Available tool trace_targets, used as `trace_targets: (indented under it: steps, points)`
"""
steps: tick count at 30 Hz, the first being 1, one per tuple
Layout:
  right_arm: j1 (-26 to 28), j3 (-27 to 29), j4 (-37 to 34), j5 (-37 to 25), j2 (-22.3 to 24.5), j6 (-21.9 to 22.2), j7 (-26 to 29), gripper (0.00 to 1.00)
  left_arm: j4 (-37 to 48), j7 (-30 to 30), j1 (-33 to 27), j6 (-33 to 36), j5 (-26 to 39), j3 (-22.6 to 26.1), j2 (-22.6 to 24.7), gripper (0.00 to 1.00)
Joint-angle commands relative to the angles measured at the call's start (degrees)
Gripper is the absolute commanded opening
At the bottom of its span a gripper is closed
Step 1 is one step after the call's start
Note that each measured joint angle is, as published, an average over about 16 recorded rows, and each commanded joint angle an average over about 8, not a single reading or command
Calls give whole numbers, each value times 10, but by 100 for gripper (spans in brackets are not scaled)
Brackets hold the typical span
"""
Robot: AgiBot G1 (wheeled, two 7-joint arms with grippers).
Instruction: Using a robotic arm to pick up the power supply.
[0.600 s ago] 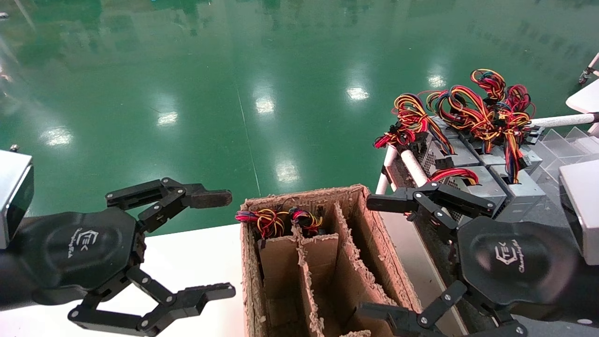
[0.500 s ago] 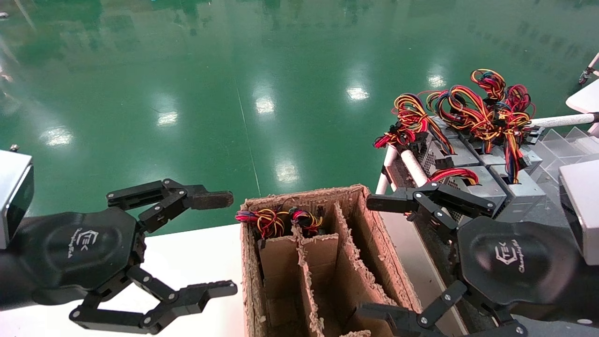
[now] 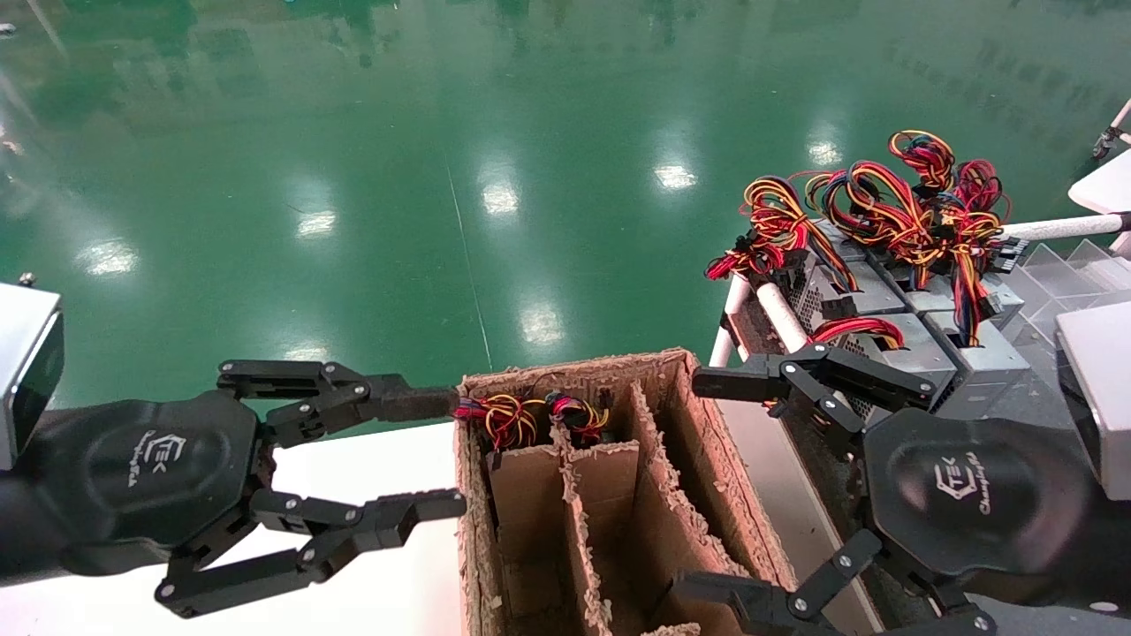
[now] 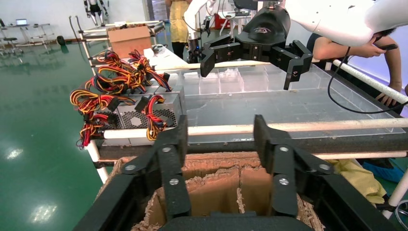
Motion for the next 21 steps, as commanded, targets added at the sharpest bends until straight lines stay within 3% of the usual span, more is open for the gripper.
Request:
trace_targets:
  steps: [1,21]
  points:
    - [0,0,0,0,0,0,0,100,0,0,0,0,0,0,0,0]
    - [0,0,0,0,0,0,0,100,0,0,0,0,0,0,0,0]
